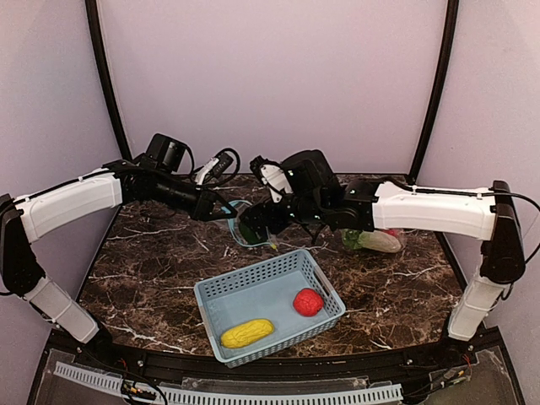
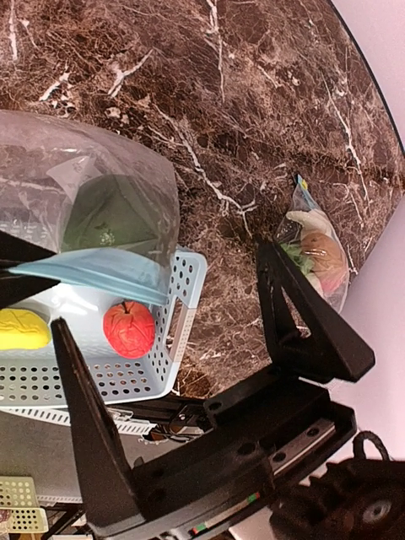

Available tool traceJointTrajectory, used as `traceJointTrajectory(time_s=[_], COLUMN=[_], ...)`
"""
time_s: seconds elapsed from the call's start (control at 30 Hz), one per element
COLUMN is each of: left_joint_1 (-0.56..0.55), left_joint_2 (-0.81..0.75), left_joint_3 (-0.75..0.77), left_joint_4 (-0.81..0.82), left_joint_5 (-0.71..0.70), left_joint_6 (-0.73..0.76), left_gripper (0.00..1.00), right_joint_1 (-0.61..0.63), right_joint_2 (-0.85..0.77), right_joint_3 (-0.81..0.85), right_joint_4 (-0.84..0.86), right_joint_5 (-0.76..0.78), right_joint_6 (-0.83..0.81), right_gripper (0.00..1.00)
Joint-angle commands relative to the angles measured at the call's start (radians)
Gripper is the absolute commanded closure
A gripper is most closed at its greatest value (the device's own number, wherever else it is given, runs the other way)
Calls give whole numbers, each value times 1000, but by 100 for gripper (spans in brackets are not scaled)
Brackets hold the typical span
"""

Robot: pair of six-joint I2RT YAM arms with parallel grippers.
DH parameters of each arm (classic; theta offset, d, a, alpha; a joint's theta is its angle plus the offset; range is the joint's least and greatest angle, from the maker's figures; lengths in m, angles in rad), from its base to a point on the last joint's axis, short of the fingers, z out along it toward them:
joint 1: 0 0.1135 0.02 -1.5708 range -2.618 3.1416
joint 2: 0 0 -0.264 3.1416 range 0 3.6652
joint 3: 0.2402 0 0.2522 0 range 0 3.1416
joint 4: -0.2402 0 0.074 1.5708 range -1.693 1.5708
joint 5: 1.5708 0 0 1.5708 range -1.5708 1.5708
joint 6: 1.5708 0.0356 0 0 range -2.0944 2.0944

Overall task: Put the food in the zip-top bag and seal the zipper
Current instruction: Adjust the zipper on the food storage bag.

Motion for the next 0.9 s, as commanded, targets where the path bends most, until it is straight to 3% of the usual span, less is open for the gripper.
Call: traceJointTrajectory(time_s=[0.0,0.4,0.87], left_joint_1=[3,-18,-20], left_joint_2=[-22,-29,-68], left_joint_3=[-10,-18,-36], left_joint_4=[23,47,76], left_joint_5=[75,160,118], left_joint_6=[-1,-2,-1], left_gripper=[99,99,99], right_joint_1=[-23,-54,-58], right_joint_2=[17,79,138], right_joint_3=[-11,-7,15], right_joint_4=[62,91,-20], right_joint_5=[-41,-57,168], right_joint_6=[35,51,11], right_gripper=[1,24,27])
